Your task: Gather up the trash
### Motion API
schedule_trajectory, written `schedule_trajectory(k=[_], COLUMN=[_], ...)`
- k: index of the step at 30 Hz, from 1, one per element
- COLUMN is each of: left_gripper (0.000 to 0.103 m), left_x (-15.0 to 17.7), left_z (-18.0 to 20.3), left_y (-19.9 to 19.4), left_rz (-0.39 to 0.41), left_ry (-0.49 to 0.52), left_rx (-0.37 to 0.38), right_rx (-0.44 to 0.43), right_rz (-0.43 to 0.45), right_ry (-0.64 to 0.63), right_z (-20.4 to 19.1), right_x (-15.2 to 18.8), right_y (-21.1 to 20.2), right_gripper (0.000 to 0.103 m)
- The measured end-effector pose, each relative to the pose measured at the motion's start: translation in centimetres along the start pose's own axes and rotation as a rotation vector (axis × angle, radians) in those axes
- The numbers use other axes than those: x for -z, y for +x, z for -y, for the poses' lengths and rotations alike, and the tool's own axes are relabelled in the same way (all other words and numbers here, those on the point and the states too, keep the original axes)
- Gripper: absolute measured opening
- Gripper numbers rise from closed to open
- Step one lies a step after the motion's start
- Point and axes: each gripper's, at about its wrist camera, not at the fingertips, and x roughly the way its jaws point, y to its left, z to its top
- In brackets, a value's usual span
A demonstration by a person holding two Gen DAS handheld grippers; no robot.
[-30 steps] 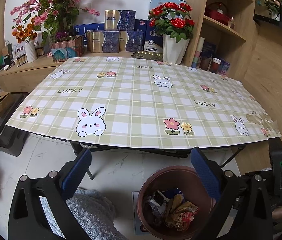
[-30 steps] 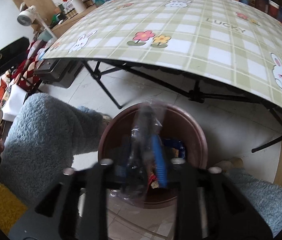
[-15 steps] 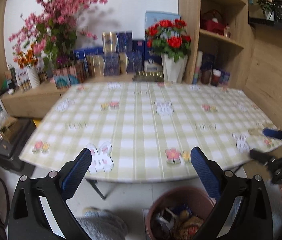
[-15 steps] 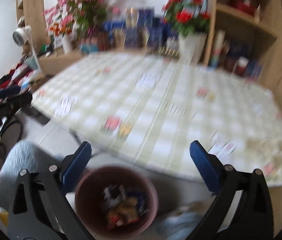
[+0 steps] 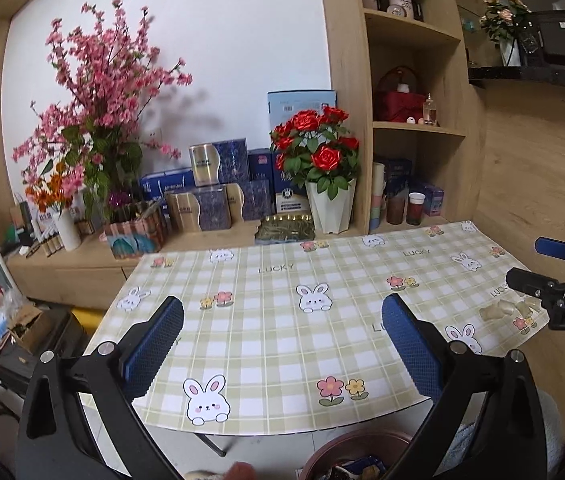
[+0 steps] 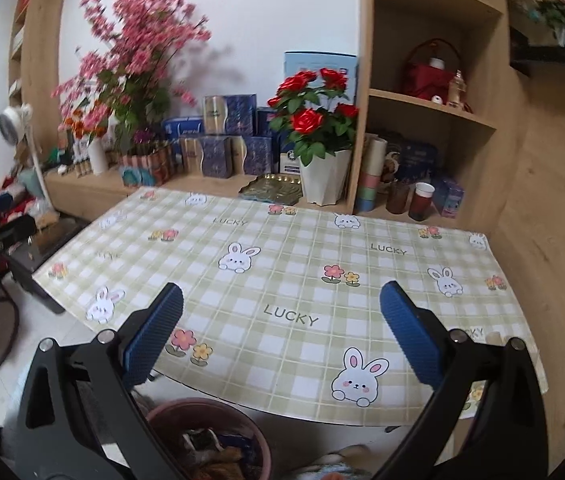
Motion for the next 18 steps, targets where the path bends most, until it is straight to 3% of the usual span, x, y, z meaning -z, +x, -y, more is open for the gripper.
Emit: schedule_trajectory(k=[18], left_gripper=[0.097], left_x=[0.33], left_z=[0.65], left_y=[-0.39], left_rz=[0.007], left_ry=[0.017], left_rx=[-0.01], right_rx=[-0.008], right_rz=[-0.017], right_ry=[0.053], right_z=[-0.09], right_x=[1.01], right_y=[-0.15], right_gripper=[0.097])
